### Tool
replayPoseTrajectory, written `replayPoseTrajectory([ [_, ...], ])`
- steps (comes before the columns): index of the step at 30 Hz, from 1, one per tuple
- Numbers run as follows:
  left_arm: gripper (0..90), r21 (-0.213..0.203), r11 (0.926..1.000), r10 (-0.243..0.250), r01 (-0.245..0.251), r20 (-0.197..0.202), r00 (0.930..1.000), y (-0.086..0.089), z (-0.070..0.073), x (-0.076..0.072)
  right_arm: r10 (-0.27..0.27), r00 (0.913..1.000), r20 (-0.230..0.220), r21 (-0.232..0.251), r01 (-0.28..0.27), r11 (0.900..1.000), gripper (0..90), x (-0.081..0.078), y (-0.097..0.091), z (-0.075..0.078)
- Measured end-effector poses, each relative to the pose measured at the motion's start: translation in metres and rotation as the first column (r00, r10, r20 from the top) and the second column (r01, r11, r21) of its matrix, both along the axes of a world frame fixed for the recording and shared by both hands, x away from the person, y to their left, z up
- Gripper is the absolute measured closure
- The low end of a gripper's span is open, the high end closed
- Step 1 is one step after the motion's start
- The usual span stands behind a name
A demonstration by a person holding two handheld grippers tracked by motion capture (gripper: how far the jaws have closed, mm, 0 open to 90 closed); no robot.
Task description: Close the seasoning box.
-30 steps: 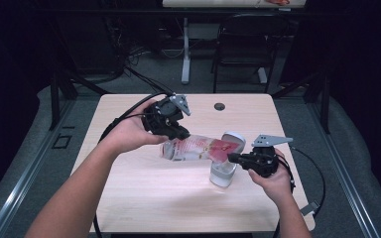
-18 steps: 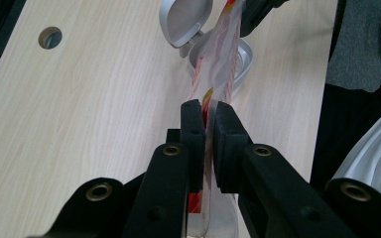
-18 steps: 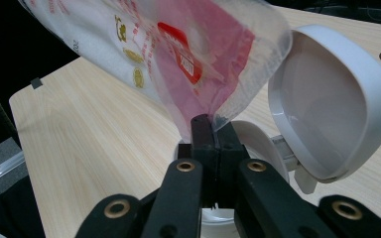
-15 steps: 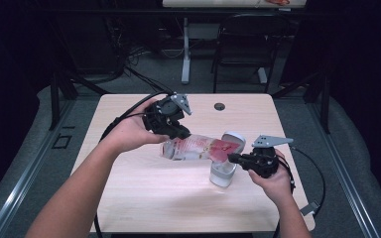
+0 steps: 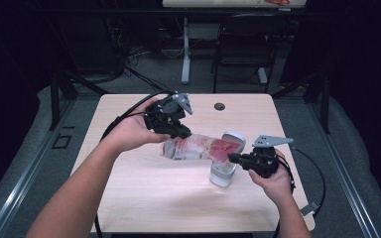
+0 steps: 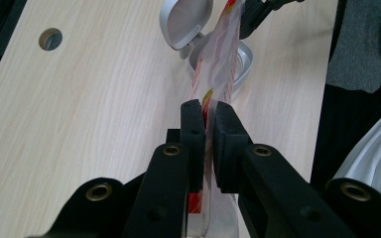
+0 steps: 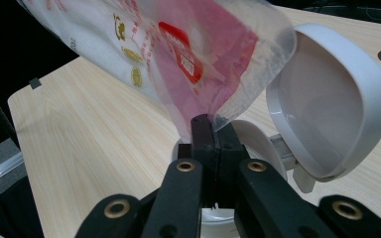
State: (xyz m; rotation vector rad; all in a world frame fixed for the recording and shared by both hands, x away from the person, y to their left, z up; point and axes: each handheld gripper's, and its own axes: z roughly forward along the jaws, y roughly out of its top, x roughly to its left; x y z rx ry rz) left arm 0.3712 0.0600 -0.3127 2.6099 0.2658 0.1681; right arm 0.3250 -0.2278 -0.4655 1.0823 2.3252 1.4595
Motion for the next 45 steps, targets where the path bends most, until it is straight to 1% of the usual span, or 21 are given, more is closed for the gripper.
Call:
replayPoseTrajectory([
  [7, 85.4, -0.003, 1.0000, 0.003, -0.003, -0.003, 1.0000, 0.000, 0.000, 0.000, -0.001, 1.0000, -0.001, 0.002, 0.001, 1.0000, 90.0, 0.000, 0.000, 0.000],
  [20, 85.4, 0.004, 1.0000, -0.008, 0.008, 0.006, 0.9999, -0.002, 0.002, 0.002, 0.003, 1.0000, -0.004, 0.002, -0.003, 1.0000, 90.0, 0.001, -0.002, -0.001],
  [22, 85.4, -0.002, 1.0000, -0.002, 0.002, 0.002, 1.0000, -0.003, 0.001, 0.001, 0.002, 1.0000, -0.004, 0.003, -0.002, 1.0000, 90.0, 0.001, -0.002, -0.001],
  [26, 85.4, -0.002, 1.0000, -0.006, 0.006, 0.002, 1.0000, -0.004, 0.002, 0.002, 0.000, 1.0000, -0.003, 0.003, 0.000, 1.0000, 90.0, 0.001, -0.002, -0.002],
  [28, 85.5, 0.006, 0.9999, -0.010, 0.010, 0.005, 0.9999, -0.005, 0.003, 0.002, -0.001, 1.0000, -0.004, 0.002, 0.001, 1.0000, 90.0, 0.001, -0.002, -0.002],
  [36, 85.7, 0.013, 0.9998, -0.017, 0.017, 0.007, 0.9998, -0.009, 0.005, 0.002, -0.004, 1.0000, -0.009, -0.003, 0.004, 1.0000, 90.0, 0.001, -0.003, -0.002],
  [39, 85.7, 0.015, 0.9997, -0.020, 0.020, 0.009, 0.9998, -0.010, 0.005, 0.002, -0.009, 0.9999, -0.008, 0.004, 0.009, 1.0000, 90.0, 0.000, -0.003, -0.003],
  [45, 85.7, 0.011, 0.9997, -0.019, 0.019, 0.006, 0.9998, -0.012, 0.006, 0.002, -0.008, 0.9999, -0.010, 0.003, 0.008, 1.0000, 90.0, 0.000, -0.004, -0.003],
])
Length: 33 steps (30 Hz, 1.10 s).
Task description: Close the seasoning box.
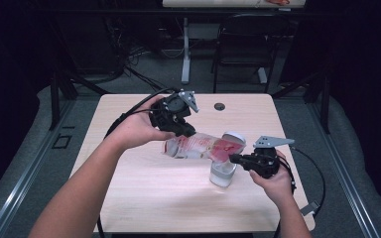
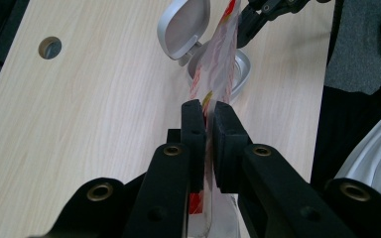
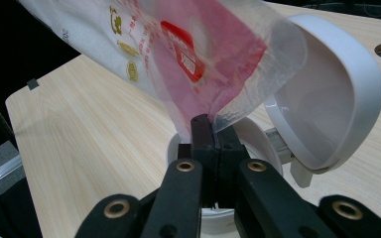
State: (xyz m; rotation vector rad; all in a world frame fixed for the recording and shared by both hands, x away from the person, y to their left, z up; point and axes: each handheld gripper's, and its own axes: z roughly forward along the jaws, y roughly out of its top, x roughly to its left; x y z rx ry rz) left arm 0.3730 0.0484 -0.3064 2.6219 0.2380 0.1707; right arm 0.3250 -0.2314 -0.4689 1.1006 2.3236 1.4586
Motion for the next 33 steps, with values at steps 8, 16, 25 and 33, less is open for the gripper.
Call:
replayPoseTrajectory([
  [8, 85.7, 0.003, 1.0000, -0.009, 0.009, 0.006, 0.9999, -0.004, 0.002, 0.000, -0.005, 1.0000, -0.001, 0.001, 0.005, 1.0000, 90.0, -0.001, -0.001, -0.001],
  [16, 85.7, -0.001, 0.9998, -0.020, 0.020, 0.008, 0.9998, -0.009, 0.004, 0.000, -0.007, 1.0000, -0.006, -0.003, 0.007, 1.0000, 90.0, -0.001, -0.003, -0.003],
  [25, 85.1, -0.007, 0.9998, -0.016, 0.016, 0.010, 0.9998, -0.012, 0.005, -0.001, -0.013, 0.9999, -0.007, 0.002, 0.013, 0.9999, 90.0, -0.003, -0.003, -0.005],
  [33, 84.4, -0.009, 0.9998, -0.017, 0.017, 0.007, 0.9998, -0.012, 0.005, 0.000, -0.010, 0.9999, -0.009, -0.004, 0.010, 0.9999, 90.0, -0.003, -0.003, -0.004],
])
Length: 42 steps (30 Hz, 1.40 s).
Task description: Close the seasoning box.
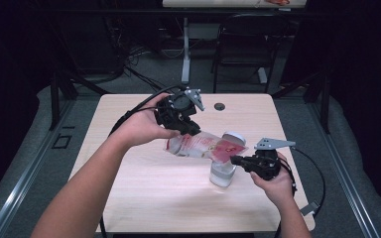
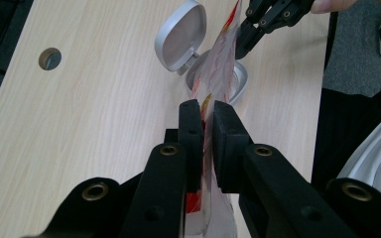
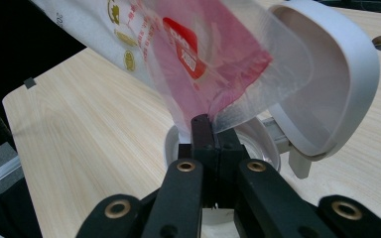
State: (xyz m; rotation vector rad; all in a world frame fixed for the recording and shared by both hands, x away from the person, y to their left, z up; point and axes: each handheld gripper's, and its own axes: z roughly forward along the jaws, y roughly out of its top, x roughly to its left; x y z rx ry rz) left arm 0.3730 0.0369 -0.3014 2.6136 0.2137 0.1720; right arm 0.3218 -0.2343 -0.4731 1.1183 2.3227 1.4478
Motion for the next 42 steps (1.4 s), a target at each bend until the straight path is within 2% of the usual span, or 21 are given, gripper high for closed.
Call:
replayPoseTrajectory([
  [11, 85.4, 0.007, 1.0000, -0.007, 0.007, 0.013, 0.9999, -0.0018, 0.0008, -0.0004, 0.000, 1.0000, 0.005, -0.003, 0.000, 1.0000, 90.0, -0.0003, -0.0004, -0.0003],
  [13, 85.5, 0.011, 0.9999, -0.011, 0.010, 0.016, 0.9998, -0.0014, 0.0009, 0.0002, -0.003, 1.0000, 0.004, 0.012, 0.003, 0.9999, 90.0, -0.0003, -0.0005, -0.0010],
  [15, 85.7, 0.011, 0.9999, -0.008, 0.008, 0.014, 0.9999, -0.0007, 0.0005, 0.0003, -0.002, 0.9998, 0.019, 0.007, 0.002, 1.0000, 88.9, -0.0005, 0.0002, -0.0010],
  [25, 86.1, 0.007, 1.0000, -0.002, 0.002, 0.005, 1.0000, 0.0001, 0.0002, 0.0000, 0.004, 0.9994, 0.034, -0.001, -0.004, 1.0000, 83.8, -0.0006, 0.0020, 0.0002],
  [27, 86.2, 0.011, 0.9999, -0.006, 0.006, 0.006, 1.0000, 0.0003, 0.0003, 0.0004, 0.005, 0.9995, 0.030, 0.000, -0.005, 1.0000, 84.8, -0.0006, 0.0023, 0.0002],
  [29, 86.3, 0.007, 1.0000, -0.004, 0.004, 0.004, 1.0000, 0.0000, 0.0003, 0.0004, -0.007, 0.9996, 0.029, -0.015, 0.007, 0.9999, 89.8, -0.0007, 0.0021, 0.0004],
  [36, 84.8, -0.002, 1.0000, -0.005, 0.005, 0.014, 0.9999, -0.0006, 0.0005, 0.0002, -0.003, 1.0000, 0.005, 0.002, 0.003, 1.0000, 90.0, 0.0013, -0.0005, -0.0006],
  [42, 82.4, -0.004, 0.9999, -0.011, 0.011, 0.016, 0.9998, -0.0002, 0.0008, -0.0008, -0.012, 0.9999, 0.011, -0.017, 0.013, 0.9998, 90.0, 0.0007, 0.0008, -0.0003],
])
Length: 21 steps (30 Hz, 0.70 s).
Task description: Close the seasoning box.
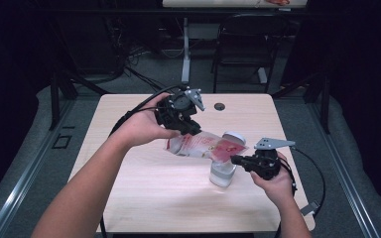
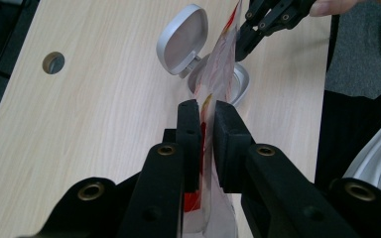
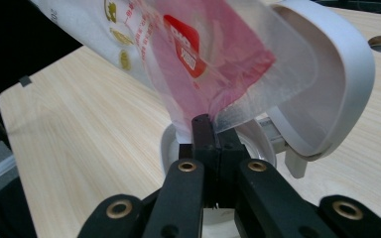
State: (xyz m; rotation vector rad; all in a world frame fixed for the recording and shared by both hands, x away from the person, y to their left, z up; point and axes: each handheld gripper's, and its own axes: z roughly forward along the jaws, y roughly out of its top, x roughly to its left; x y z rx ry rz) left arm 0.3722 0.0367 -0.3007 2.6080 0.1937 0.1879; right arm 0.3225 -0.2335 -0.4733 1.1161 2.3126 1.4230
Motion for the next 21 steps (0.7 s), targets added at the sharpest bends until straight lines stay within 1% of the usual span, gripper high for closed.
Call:
replayPoseTrajectory([
  [1, 82.2, -0.007, 1.0000, 0.003, -0.003, -0.002, 1.0000, -0.0001, -0.0001, -0.0006, 0.000, 1.0000, -0.001, -0.009, 0.000, 1.0000, 90.0, 0.0000, 0.0000, 0.0003],
  [3, 81.5, 0.000, 1.0000, 0.002, -0.002, 0.004, 1.0000, 0.0002, 0.0005, -0.0001, -0.007, 1.0000, -0.003, -0.011, 0.007, 0.9999, 90.0, -0.0003, 0.0005, 0.0004],
  [8, 80.4, -0.010, 0.9999, 0.011, -0.011, -0.002, 0.9999, 0.0010, 0.0001, 0.0002, -0.002, 0.9999, -0.011, -0.009, 0.002, 1.0000, 90.0, 0.0001, -0.0002, 0.0005],
  [11, 78.5, -0.018, 0.9998, 0.012, -0.012, 0.004, 0.9999, 0.0011, 0.0001, 0.0003, -0.003, 0.9999, -0.016, -0.015, 0.003, 0.9999, 90.0, 0.0004, -0.0007, 0.0005],
  [15, 77.6, -0.016, 0.9998, 0.013, -0.013, 0.008, 0.9999, 0.0026, 0.0003, 0.0008, -0.005, 0.9998, -0.019, -0.018, 0.004, 0.9998, 90.0, 0.0004, -0.0009, 0.0005],
  [16, 77.2, -0.013, 0.9998, 0.015, -0.015, 0.001, 0.9999, 0.0031, 0.0008, 0.0009, -0.006, 0.9998, -0.019, -0.017, 0.006, 0.9998, 90.0, 0.0005, -0.0008, 0.0004],
  [21, 76.5, -0.021, 0.9995, 0.024, -0.024, 0.002, 0.9997, 0.0049, 0.0002, 0.0018, -0.005, 0.9997, -0.023, -0.017, 0.005, 0.9999, 90.0, 0.0005, -0.0010, 0.0005],
])
